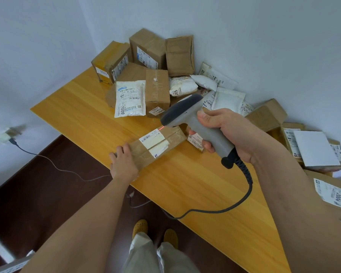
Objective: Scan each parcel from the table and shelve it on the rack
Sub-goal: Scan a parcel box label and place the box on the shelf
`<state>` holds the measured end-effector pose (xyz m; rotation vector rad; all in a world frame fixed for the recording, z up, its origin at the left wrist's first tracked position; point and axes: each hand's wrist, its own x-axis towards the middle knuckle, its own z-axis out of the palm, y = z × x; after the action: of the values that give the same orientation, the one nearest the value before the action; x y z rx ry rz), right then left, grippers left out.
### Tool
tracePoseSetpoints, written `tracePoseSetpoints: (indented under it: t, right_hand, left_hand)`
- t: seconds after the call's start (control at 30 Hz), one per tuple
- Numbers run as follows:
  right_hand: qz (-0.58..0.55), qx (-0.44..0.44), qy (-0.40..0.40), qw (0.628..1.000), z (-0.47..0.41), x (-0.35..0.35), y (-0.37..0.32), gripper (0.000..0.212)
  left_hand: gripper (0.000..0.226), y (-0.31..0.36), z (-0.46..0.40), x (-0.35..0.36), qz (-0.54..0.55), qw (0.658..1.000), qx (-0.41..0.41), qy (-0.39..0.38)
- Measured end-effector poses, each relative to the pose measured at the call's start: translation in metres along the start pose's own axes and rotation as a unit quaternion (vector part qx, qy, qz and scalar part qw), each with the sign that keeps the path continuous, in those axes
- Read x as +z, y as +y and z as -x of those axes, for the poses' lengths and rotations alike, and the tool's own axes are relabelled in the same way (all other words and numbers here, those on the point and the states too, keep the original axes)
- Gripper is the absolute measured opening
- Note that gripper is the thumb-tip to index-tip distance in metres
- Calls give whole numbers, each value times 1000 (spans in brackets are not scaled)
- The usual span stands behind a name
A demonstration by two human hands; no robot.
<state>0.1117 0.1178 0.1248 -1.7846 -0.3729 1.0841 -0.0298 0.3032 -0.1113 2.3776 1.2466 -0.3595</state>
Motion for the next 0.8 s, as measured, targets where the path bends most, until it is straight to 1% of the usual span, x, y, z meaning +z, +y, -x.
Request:
tracePoseSetpoints:
  t: [0.2, 0.37, 0.57, 0.73, 0.8]
  right_hand:
    - [-5, -8, -18, 1000, 15, 3, 3, 35]
    - [-4, -15, -40, 999, 30, 13, 5, 31]
    - [24, -29, -82, 996, 54, 42, 10, 35]
    - [26, -82, -124, 988, 81, 93, 16, 33]
    - [31, -108, -134, 985, 94, 127, 19, 32]
  left_hand:
    - [87, -17, 25, 8, -34, 993, 40, 110]
    - [88, -31, 54, 7, -20, 993, 16, 119]
    - [105, -58, 95, -7, 46, 991, -31, 120]
    - [104, -110, 144, -23, 151, 977, -54, 141]
    - [104, -142, 171, -27, 220, 963, -56, 147]
